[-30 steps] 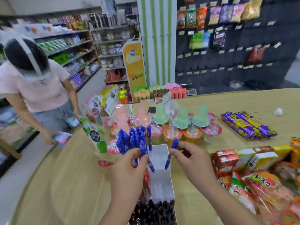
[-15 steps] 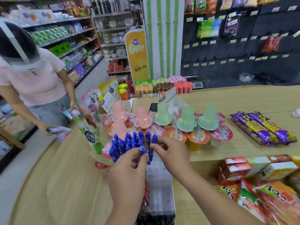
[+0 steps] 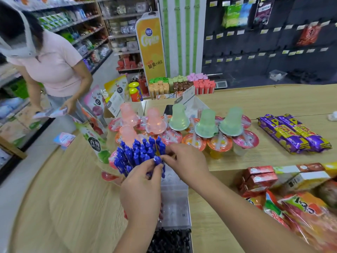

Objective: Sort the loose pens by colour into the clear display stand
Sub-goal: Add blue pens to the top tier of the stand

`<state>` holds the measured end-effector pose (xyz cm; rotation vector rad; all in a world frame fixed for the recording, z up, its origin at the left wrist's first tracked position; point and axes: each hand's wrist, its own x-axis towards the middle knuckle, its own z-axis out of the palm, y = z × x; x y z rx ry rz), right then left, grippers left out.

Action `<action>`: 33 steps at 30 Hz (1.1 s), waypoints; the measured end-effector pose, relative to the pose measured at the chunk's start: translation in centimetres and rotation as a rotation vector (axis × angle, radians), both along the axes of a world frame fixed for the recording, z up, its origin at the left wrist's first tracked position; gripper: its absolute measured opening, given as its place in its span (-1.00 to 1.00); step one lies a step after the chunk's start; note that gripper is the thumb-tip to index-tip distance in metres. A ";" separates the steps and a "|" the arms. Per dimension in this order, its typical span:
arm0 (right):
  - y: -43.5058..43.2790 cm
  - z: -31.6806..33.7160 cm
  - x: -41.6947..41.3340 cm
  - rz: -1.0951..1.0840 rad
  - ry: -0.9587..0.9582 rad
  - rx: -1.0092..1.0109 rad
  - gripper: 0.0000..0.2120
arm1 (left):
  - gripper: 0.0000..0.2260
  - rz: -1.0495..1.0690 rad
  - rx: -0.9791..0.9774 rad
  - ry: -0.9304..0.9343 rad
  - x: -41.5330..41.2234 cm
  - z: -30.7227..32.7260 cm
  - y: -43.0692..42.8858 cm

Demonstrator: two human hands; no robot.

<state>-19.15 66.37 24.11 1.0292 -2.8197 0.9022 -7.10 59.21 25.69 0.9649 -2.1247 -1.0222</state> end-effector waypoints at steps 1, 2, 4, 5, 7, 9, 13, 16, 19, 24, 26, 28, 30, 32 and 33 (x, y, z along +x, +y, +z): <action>0.2 -0.1 -0.1 0.001 -0.013 -0.008 -0.76 | -0.70 0.001 -0.008 -0.008 -0.1 -0.2 0.0; 0.5 -0.3 -0.1 -0.005 -0.024 -0.020 -0.76 | -0.71 0.001 -0.022 -0.025 -0.2 -0.5 -0.1; 1.1 -0.5 -0.1 -0.026 -0.043 -0.050 -0.74 | -0.82 0.007 -0.048 -0.055 -0.2 -0.9 0.0; 1.5 -0.6 -0.1 -0.036 -0.049 -0.062 -0.74 | -0.91 0.016 -0.053 -0.065 -0.3 -1.1 -0.1; 2.1 -0.8 0.0 -0.040 -0.050 -0.079 -0.75 | -0.95 0.029 -0.067 -0.093 -0.5 -1.5 -0.1; 2.5 -1.0 0.2 -0.027 -0.044 -0.077 -0.77 | -0.90 0.032 -0.104 -0.125 -0.8 -2.0 0.0; 2.8 -1.7 0.5 -0.016 -0.073 -0.062 -0.76 | -0.85 0.052 -0.187 -0.191 -1.3 -2.3 0.3; 2.9 -2.2 0.6 -0.009 -0.093 -0.064 -0.75 | -0.84 0.044 -0.245 -0.245 -1.7 -2.3 0.1; 2.9 -2.5 0.7 -0.016 -0.109 -0.072 -0.74 | -0.81 0.033 -0.331 -0.306 -1.9 -2.3 0.0; 3.3 -2.3 1.1 -0.015 -0.124 -0.077 -0.74 | -0.79 0.018 -0.390 -0.316 -1.7 -2.3 0.2; 3.8 -2.2 1.3 -0.025 -0.131 -0.084 -0.75 | -0.78 0.012 -0.385 -0.288 -1.6 -2.5 0.2; 4.4 -2.3 1.5 -0.041 -0.136 -0.092 -0.77 | -0.78 0.012 -0.376 -0.242 -1.4 -2.7 0.2; 5.1 -2.5 1.8 -0.058 -0.146 -0.107 -0.80 | -0.77 0.017 -0.354 -0.180 -1.1 -2.5 0.3; 5.8 -2.6 2.2 -0.077 -0.159 -0.112 -0.81 | -0.77 0.025 -0.324 -0.111 -0.7 -2.1 0.3; 6.2 -2.7 2.4 -0.085 -0.165 -0.114 -0.81 | -0.76 0.024 -0.317 -0.084 -0.3 -2.0 0.3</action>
